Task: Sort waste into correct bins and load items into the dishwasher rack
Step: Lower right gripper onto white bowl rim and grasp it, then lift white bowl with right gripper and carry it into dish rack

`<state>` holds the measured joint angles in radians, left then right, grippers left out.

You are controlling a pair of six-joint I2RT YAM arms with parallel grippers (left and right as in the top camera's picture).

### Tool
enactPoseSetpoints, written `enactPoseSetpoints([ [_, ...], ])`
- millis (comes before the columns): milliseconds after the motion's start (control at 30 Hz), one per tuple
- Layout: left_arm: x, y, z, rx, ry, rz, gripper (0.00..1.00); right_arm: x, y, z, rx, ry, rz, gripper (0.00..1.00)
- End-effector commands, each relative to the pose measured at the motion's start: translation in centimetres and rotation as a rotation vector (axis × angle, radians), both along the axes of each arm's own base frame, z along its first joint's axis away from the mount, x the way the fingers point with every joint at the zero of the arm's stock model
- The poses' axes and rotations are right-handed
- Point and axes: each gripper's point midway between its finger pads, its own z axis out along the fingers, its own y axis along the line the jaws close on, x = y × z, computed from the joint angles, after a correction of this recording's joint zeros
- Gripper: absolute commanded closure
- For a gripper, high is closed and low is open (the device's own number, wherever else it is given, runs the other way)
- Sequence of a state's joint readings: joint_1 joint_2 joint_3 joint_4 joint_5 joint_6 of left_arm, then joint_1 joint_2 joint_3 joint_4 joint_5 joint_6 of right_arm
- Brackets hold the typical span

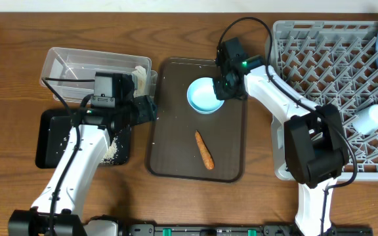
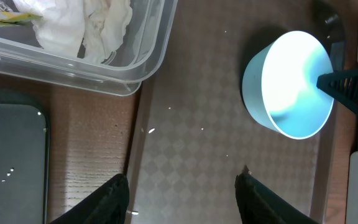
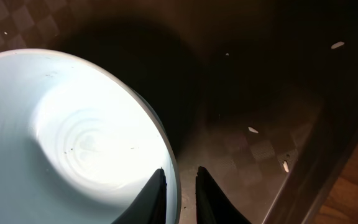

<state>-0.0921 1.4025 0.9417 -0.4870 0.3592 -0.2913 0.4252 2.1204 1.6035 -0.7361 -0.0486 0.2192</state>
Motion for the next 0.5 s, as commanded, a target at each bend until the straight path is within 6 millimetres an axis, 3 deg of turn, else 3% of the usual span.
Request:
enactPoseSetpoints([
  [0, 0.31, 0.34, 0.45, 0.013, -0.016, 0.007, 0.43, -0.02, 0.57, -0.08, -0.009, -0.006, 0.014, 0.87],
  [267, 0.31, 0.34, 0.45, 0.013, -0.016, 0.007, 0.42, -0.1, 0.71, -0.06, -0.009, -0.006, 0.017, 0.99],
  [467, 0.29, 0.33, 0.44, 0.013, -0.015, 0.006, 0.42, -0.06, 0.71, -0.01, -0.013, -0.01, 0.021, 0.99],
])
